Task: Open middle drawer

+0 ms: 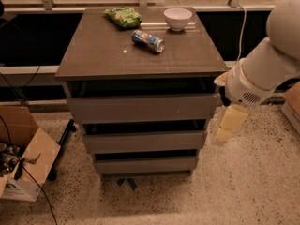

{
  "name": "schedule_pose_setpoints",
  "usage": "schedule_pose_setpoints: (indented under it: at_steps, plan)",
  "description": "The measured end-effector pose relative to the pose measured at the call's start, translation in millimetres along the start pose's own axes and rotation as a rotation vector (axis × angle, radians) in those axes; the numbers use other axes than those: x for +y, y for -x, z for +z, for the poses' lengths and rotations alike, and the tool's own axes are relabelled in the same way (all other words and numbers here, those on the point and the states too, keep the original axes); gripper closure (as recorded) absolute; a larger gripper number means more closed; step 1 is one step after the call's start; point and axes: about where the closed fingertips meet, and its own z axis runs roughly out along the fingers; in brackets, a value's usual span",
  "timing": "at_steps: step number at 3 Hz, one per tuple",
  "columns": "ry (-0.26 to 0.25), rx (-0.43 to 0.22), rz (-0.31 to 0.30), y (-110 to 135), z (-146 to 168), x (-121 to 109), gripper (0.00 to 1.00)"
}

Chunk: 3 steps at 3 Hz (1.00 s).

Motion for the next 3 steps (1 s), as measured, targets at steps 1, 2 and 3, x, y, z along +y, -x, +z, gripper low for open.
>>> schedule_pose_setpoints:
  at_steps: [1, 2, 3]
  plan:
    - [-0.001, -0.044, 0.022, -8.4, 48.7, 0.0, 0.0]
    - [-0.022, -0.056, 0.025, -6.9, 53.7, -5.2, 0.0]
    - [-0.003, -0.038, 0.043, -9.4, 61.1, -0.7, 0.0]
